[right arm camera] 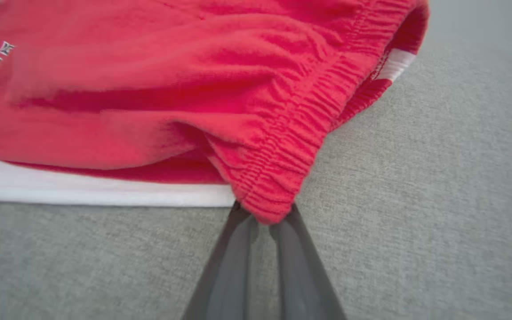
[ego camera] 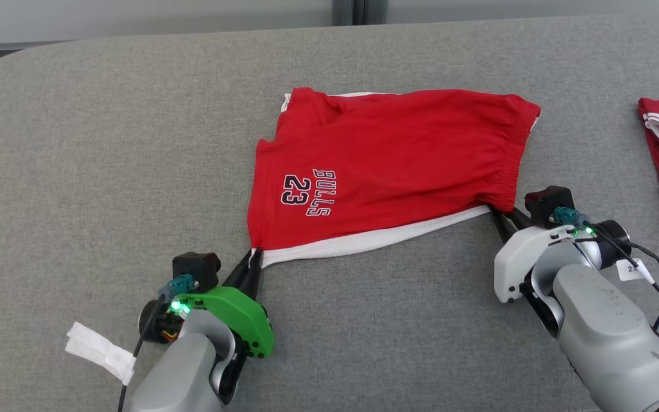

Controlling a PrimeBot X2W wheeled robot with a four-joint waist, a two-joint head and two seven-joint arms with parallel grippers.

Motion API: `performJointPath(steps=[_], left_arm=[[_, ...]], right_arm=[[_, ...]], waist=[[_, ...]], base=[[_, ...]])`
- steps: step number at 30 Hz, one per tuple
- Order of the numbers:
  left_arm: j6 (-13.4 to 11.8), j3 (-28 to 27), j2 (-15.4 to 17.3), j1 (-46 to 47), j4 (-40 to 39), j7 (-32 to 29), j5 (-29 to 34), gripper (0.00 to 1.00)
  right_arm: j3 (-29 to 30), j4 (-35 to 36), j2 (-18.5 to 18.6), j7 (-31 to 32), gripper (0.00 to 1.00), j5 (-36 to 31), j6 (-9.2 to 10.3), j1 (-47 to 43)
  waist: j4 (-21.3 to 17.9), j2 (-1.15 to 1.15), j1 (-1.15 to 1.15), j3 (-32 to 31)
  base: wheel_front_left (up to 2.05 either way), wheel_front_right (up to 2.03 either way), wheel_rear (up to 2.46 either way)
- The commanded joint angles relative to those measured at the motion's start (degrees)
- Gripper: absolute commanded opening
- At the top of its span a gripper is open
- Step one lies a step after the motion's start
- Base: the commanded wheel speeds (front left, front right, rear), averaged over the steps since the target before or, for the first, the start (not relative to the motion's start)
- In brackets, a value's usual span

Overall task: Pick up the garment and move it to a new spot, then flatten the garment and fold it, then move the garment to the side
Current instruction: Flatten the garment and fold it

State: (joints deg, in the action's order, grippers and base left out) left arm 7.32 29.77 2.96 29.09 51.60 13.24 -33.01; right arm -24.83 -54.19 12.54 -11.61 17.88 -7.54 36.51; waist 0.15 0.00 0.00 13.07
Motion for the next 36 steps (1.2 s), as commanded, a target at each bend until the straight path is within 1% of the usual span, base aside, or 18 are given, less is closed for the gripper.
performJointPath(steps=[1, 4, 6, 7, 11, 14, 16, 20, 23, 24, 26, 27, 29, 30, 32, 33, 36], left_arm=[[0.2, 0.6, 0.0, -1.8, -1.0, 0.3, -1.6, 0.00], [0.2, 1.0, 0.6, -2.0, -5.6, 1.2, -4.3, 0.00], [0.2, 1.6, 1.6, -2.9, -10.6, 1.6, -5.9, 0.00], [0.2, 1.6, 1.9, -3.6, -14.0, 1.7, -7.7, 0.00], [0.2, 0.4, 4.8, -5.2, -27.0, 2.0, -11.6, 0.00], [0.2, -0.7, 6.3, -6.5, -36.2, 1.9, -13.8, 0.00], [0.2, -2.0, 6.7, -7.0, -43.4, 1.1, -16.6, 0.00], [-0.8, -3.5, 7.8, -5.4, -54.2, -2.2, -19.4, 0.00], [-1.6, -4.6, 8.3, -2.3, -57.5, -5.8, -22.0, 0.00], [-2.0, -5.1, 9.3, -0.5, -57.0, -7.1, -21.5, 0.00], [-2.2, -6.1, 9.1, 3.7, -54.8, -8.9, -23.0, 0.00], [-2.3, -6.5, 9.6, 6.1, -53.5, -9.8, -22.4, 0.00], [-2.0, -7.4, 9.5, 11.5, -49.6, -10.9, -23.1, 0.00], [-1.9, -7.8, 10.0, 14.7, -46.7, -11.4, -22.2, 0.00], [-1.7, -9.3, 9.6, 20.6, -42.1, -11.0, -22.6, 0.00], [-1.5, -9.6, 9.8, 23.3, -40.0, -10.8, -22.0, 0.00], [-1.0, -11.0, 10.5, 32.8, -33.5, -7.7, -19.8, 0.00]], right_arm=[[0.1, 1.0, 0.5, -0.9, 0.00, 0.8, 0.11, -0.9], [0.4, 3.9, 1.5, -1.8, 0.00, 2.1, 0.11, -2.2], [0.9, 7.3, 2.2, -2.2, 0.00, 3.2, 0.11, -3.4], [1.3, 9.8, 2.6, -2.3, 0.00, 4.0, 0.11, -4.1], [3.4, 20.6, 5.1, -0.7, 0.00, 6.0, 0.11, -7.4], [6.0, 29.4, 7.1, 2.6, 0.00, 5.4, 0.11, -10.0], [8.7, 37.2, 8.1, 6.3, 0.00, 4.5, 0.11, -12.2], [13.4, 50.7, 9.4, 13.9, 0.00, 2.5, 0.11, -14.1], [14.8, 56.2, 9.2, 19.0, 0.00, 1.8, 0.11, -12.1], [14.5, 57.0, 9.0, 20.5, 0.00, 2.2, 0.11, -10.3], [12.6, 55.3, 8.6, 23.4, 0.00, 3.3, 0.11, -5.5], [11.6, 54.0, 8.4, 24.0, 0.00, 3.8, 0.11, -3.1], [9.1, 49.2, 7.9, 24.8, 0.00, 5.4, 0.11, 3.1], [8.2, 46.0, 7.4, 24.4, 0.00, 5.5, 0.11, 6.9], [7.1, 39.9, 6.0, 22.9, 0.00, 5.6, 0.11, 14.0], [7.7, 37.0, 5.0, 21.6, 0.00, 5.6, 0.11, 16.9], [9.3, 27.7, 2.2, 16.0, 0.00, 3.1, 0.11, 26.9]], waist=[[-0.1, 0.00, 0.00, -1.1], [-0.3, 0.00, 0.00, -2.5], [-0.5, 0.00, 0.00, -3.4], [-0.6, 0.00, 0.00, -4.0], [-1.4, 0.00, 0.00, -5.5], [-2.0, 0.00, 0.00, -6.0], [-2.3, 0.00, 0.00, -5.9], [-2.9, 0.00, 0.00, -4.4], [-3.5, 0.00, 0.00, -2.2], [-3.9, 0.00, 0.00, -1.1], [-4.8, 0.00, 0.00, 1.7], [-5.3, 0.00, 0.00, 3.1], [-6.1, 0.00, 0.00, 5.9], [-6.5, 0.00, 0.00, 7.4], [-7.6, 0.00, 0.00, 10.2], [-8.0, 0.00, 0.00, 11.3], [-9.1, 0.00, 0.00, 14.6]], base=[[0.00, 0.00, 0.00], [0.00, 0.00, 0.00], [0.00, 0.00, 0.00], [0.00, 0.00, 0.00], [0.00, 0.00, 0.00], [0.00, 0.00, 0.00], [0.00, 0.00, 0.00], [0.00, 0.00, 0.00], [0.00, 0.00, 0.00], [0.00, 0.00, 0.00], [0.00, 0.00, 0.00], [0.00, 0.00, 0.00], [0.00, 0.00, 0.00], [0.00, 0.00, 0.00], [0.00, 0.00, 0.00], [0.00, 0.00, 0.00], [0.00, 0.00, 0.00]])
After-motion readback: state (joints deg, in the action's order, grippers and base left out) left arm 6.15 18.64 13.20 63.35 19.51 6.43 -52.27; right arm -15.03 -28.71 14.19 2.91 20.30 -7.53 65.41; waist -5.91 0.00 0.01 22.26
